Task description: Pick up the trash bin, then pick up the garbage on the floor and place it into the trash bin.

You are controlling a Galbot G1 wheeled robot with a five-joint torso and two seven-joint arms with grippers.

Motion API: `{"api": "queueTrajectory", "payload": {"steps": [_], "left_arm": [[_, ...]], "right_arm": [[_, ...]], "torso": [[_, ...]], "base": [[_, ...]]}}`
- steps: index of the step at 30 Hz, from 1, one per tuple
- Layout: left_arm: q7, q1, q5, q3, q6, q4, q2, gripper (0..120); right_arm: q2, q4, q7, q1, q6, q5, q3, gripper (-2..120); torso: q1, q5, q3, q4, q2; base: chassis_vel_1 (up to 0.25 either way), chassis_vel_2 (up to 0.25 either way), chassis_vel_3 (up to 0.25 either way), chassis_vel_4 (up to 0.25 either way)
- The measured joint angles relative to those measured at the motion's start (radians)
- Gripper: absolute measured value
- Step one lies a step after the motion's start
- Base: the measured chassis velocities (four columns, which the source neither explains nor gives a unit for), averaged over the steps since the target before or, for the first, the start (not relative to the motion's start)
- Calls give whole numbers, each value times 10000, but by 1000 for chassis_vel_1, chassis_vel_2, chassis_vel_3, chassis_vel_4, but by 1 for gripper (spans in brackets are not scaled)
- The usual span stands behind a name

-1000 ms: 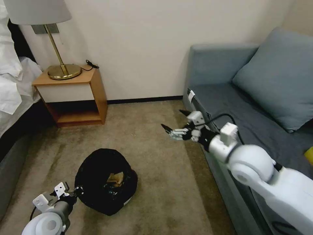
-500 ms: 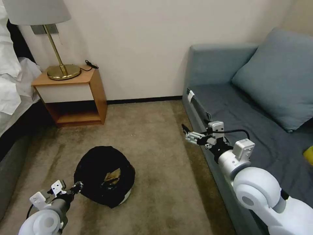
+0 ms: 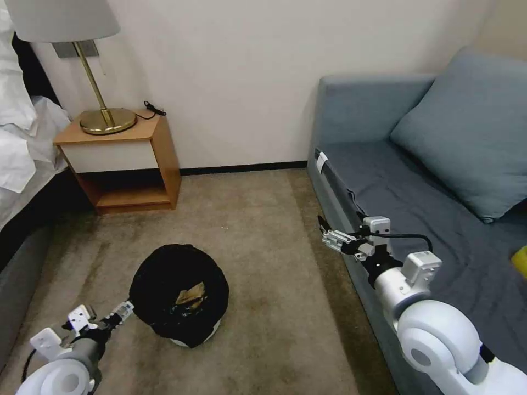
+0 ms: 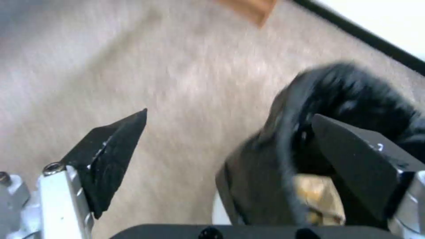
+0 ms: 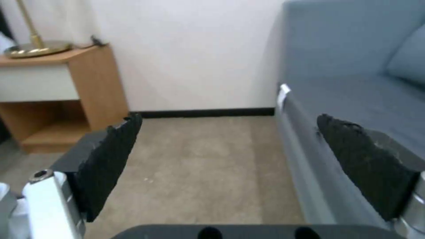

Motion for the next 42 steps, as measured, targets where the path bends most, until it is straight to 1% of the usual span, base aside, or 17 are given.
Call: {"api": "queueTrajectory", "payload": {"steps": [1,2,4,7,8,9,10,11,12,13,14,17,18,20,22,28,42], "left_arm": [[200,83,407,-77,-145,-166,8,100],[200,83,407,-77,-145,-166,8,100],[548,252,848,-132,-381,-493,13,100],[2134,366,2314,114,-2215,-704,-226,100],[2134,366,2314,114,-2215,-704,-226,100],[2765,427,3019,340,-2967,-749,-379,100],[2936,444,3243,434,-3174,-775,-438,100],[3330,463,3997,984,-3931,-958,-745,100],[3383,455,4264,1333,-4223,-1041,-914,100],[3383,455,4264,1333,-4223,-1041,-914,100],[3392,442,4526,1637,-4446,-1087,-1072,100],[3337,412,5970,2677,-5190,-1085,-1663,100],[3337,412,5970,2677,-5190,-1085,-1663,100],[3263,491,6598,3327,-5671,-1049,-2091,100],[3270,643,6783,3615,-5824,-1078,-2251,100],[3395,784,7341,3819,-6122,-1100,-2343,100],[3308,760,7399,3698,-6145,-1190,-2404,100]], "right_arm": [[129,52,-11,-181,20,-217,142,100],[129,52,-11,-181,20,-217,142,100],[334,146,-87,-545,81,-596,397,100],[692,317,-407,-1207,332,-1071,838,100],[692,317,-407,-1207,332,-1071,838,100],[884,374,-550,-1458,477,-1201,964,100],[951,382,-610,-1528,540,-1272,1003,100],[1374,360,-973,-1805,850,-1842,1192,100],[1649,300,-1258,-1939,1078,-2277,1296,100],[1649,300,-1258,-1939,1078,-2277,1296,100],[1845,250,-1444,-2047,1226,-2602,1349,100],[2531,191,-1769,-2497,1462,-3237,1385,100],[2531,191,-1769,-2497,1462,-3237,1385,100],[2937,130,-1934,-2803,1666,-3674,1498,100],[3097,121,-2014,-2908,1758,-3790,1559,100],[3189,105,-2055,-2945,1851,-3793,1450,100],[3123,70,-2093,-2850,1817,-3799,1418,100]], "torso": [[0,2,0,-1,0],[0,2,0,-1,0],[0,2,-1,-1,0],[0,1,0,-3,0],[0,1,0,-3,0],[0,-2,0,-3,0],[0,-1,0,-3,1],[0,-1,0,-2,1],[0,1,0,-1,0],[0,1,0,-1,0],[0,1,0,-3,0],[0,2,0,-3,0],[0,2,0,-3,0],[0,1,0,-3,0],[0,1,0,-3,1],[0,-1,0,-1,0],[0,-1,0,-1,0]], "base": [[0,0,0,0],[0,0,0,0],[0,0,0,0],[0,0,0,0],[0,0,0,0],[0,0,0,0],[0,0,0,0],[0,0,0,0],[0,0,0,0],[0,0,0,0],[0,0,0,0],[0,0,0,0],[0,0,0,0],[0,0,0,0],[0,0,0,0],[0,0,0,0],[0,0,0,0]]}}
